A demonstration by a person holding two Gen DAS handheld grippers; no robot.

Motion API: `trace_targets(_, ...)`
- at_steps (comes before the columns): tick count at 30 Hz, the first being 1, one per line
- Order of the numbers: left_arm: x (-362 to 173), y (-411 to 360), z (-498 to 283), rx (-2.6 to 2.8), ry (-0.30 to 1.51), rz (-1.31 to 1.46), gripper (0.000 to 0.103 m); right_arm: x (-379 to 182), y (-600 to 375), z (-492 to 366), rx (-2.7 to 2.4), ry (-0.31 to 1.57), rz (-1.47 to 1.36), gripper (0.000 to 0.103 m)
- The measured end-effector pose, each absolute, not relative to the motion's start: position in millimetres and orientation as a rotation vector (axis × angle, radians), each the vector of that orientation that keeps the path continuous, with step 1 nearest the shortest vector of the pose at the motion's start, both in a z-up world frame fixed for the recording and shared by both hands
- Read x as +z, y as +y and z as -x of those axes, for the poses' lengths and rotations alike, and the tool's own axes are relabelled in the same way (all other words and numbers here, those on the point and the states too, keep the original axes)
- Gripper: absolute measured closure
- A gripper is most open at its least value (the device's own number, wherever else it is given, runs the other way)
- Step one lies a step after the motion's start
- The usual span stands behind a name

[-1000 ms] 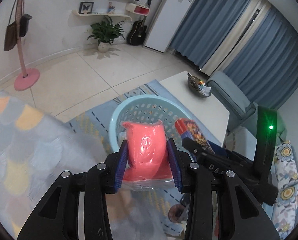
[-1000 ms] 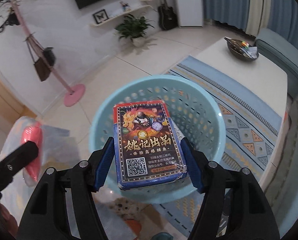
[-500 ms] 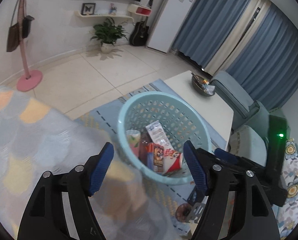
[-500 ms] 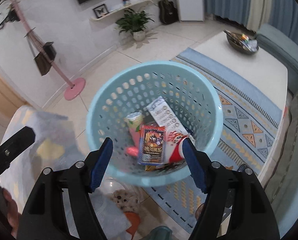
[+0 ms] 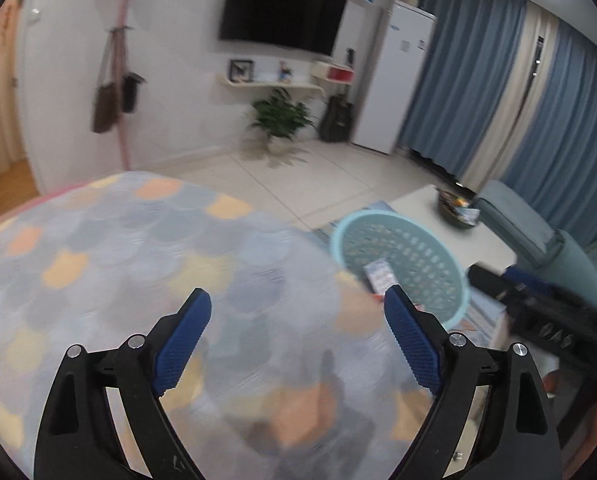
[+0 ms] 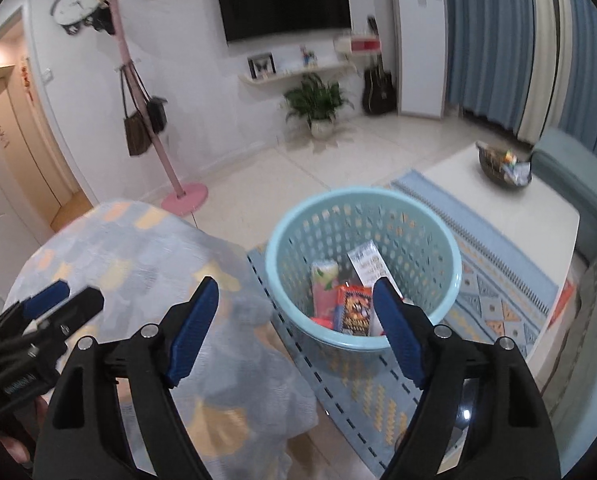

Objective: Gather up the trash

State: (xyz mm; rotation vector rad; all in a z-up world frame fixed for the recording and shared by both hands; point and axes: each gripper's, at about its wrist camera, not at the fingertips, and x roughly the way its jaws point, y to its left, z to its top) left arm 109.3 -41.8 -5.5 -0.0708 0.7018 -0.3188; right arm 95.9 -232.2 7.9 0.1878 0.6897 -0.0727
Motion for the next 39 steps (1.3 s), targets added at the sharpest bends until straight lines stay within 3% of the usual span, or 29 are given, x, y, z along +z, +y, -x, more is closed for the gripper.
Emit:
trace_targets(9,-10,-6,-39,-0.07,0.519,-0.037,0.015,18,-198,-49,-0.037,0.494,-0.131,0.027)
trace_targets(19,-10,18,-23,-0.029,0.468,0.059,0.014,11,-174,-32,-0.007,0.499,-0.111,0.027)
trace_targets(23,-4,17,-10,0.021,0.402,0.012,0.007,8,-167,-26,-0.038,0.489,-0.098,0.027)
trace_targets(39,3,25,-2,0.011,0.381,0.046,0.007,11,-163,-13,-0.053,0.45,-0.103,0.027)
